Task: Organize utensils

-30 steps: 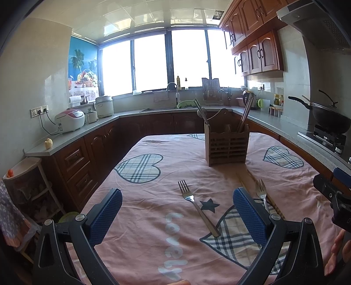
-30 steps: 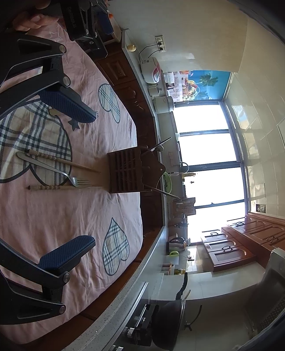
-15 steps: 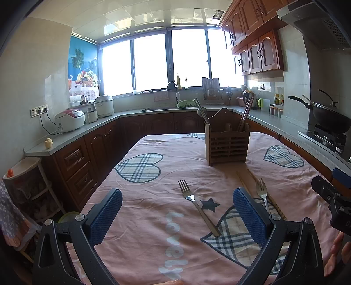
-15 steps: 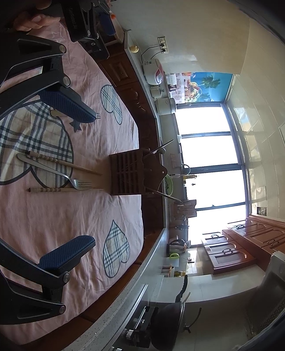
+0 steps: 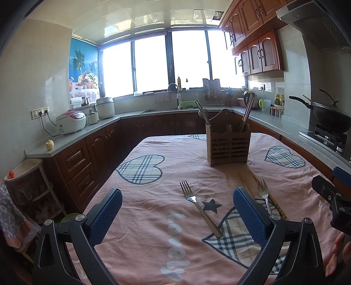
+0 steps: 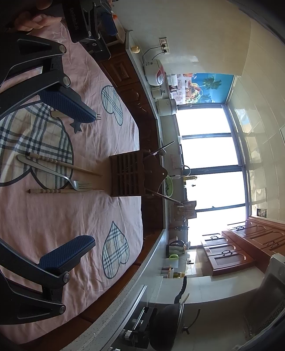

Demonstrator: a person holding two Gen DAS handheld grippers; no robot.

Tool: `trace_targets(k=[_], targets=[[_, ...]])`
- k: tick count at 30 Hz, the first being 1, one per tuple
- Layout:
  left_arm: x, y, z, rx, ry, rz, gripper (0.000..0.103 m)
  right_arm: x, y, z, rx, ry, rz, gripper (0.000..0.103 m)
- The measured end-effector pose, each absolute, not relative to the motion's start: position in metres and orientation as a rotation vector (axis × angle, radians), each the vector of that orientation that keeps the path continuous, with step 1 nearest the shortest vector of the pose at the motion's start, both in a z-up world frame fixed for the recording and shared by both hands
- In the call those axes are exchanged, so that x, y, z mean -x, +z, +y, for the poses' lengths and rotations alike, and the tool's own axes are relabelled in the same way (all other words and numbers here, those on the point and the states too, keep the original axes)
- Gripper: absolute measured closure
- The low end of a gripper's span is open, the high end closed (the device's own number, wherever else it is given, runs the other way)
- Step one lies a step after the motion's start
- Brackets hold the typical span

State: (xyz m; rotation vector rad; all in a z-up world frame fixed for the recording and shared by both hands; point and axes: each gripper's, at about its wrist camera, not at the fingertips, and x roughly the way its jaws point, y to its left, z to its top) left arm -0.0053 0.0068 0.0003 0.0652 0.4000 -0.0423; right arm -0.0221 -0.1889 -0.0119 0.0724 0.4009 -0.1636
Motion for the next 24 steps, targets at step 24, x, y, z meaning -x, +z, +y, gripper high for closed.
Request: trace_targets(k=[24], targets=[[0.0084,-0.0007,0.0057,-0.075,-0.044,0.386,0.001,0.0231,-0.0083,-0.1878,-0.064,-0.162,0.390,0.000]])
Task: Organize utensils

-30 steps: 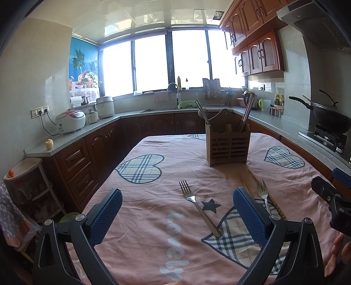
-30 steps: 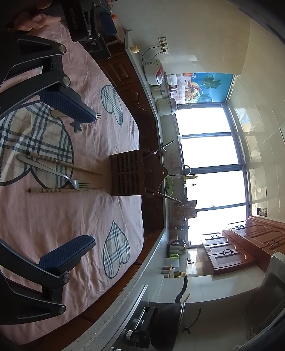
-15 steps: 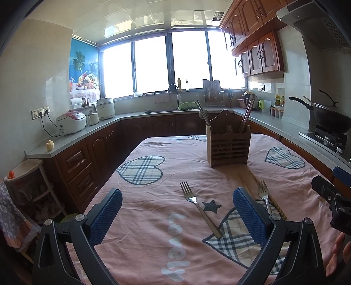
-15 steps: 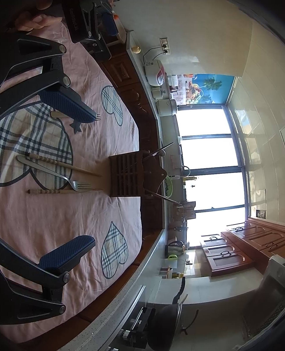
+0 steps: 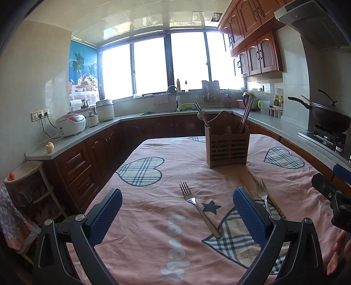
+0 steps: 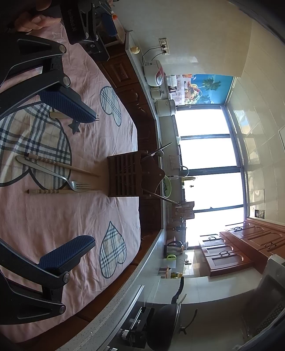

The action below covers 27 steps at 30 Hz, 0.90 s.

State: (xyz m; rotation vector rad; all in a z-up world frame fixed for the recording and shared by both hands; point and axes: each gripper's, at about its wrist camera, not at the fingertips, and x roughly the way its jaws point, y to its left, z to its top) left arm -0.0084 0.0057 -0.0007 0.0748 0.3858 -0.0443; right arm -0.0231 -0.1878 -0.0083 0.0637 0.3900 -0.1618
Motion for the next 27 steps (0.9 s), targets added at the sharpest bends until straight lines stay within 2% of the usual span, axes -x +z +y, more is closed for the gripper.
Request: trace_targets(k=[27], targets=[[0.0091,-0.0021,0.0054,-0.078,-0.043,0.380,0.001,0.0229,-0.0048,-0.1882,-0.064,-0.160,0.389,0.000]])
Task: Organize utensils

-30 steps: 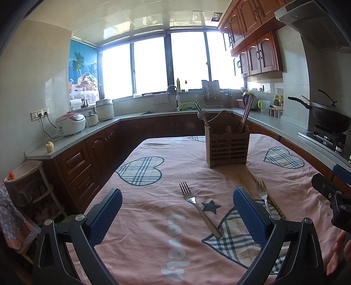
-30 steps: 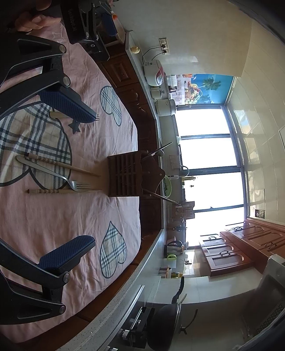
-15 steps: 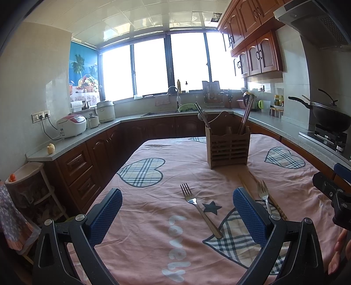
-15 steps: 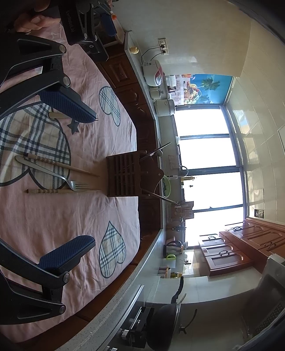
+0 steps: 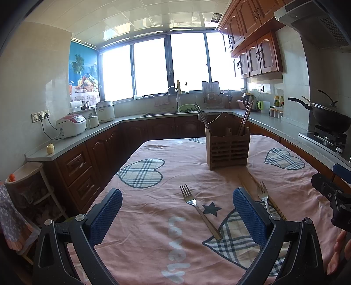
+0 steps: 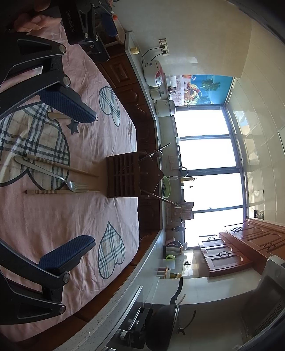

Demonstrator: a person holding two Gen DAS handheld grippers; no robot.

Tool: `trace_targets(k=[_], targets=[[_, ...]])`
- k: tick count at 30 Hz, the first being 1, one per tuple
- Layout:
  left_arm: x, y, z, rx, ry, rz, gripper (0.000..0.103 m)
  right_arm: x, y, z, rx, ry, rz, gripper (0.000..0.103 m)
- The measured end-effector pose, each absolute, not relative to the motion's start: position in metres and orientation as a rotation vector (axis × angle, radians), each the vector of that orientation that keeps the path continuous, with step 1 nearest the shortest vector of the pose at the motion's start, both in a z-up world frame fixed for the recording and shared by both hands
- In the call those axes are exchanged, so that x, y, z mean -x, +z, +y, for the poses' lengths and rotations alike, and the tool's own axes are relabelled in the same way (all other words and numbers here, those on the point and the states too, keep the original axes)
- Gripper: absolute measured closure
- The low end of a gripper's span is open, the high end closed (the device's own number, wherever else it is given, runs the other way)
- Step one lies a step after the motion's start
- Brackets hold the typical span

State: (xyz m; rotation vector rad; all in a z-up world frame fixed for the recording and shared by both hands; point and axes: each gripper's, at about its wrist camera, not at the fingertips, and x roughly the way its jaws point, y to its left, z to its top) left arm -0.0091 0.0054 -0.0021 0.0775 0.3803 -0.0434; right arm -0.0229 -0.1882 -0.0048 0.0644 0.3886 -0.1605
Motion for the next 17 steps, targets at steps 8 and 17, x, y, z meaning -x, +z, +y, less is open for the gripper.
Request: trace_targets(k=[8,17], targets=[[0.0065,0.0002,0.0056,-0.074,-0.047,0.387,0.001,0.0222,-0.0040,-0.1880,-0.063,-0.160,0.389,0.000],[-0.0006,0.0028,0.0038,-0.073,-0.039,0.395,0.001,0.0145,-0.0032,-0.1906,-0.064,-0.160,0.402,0.000]])
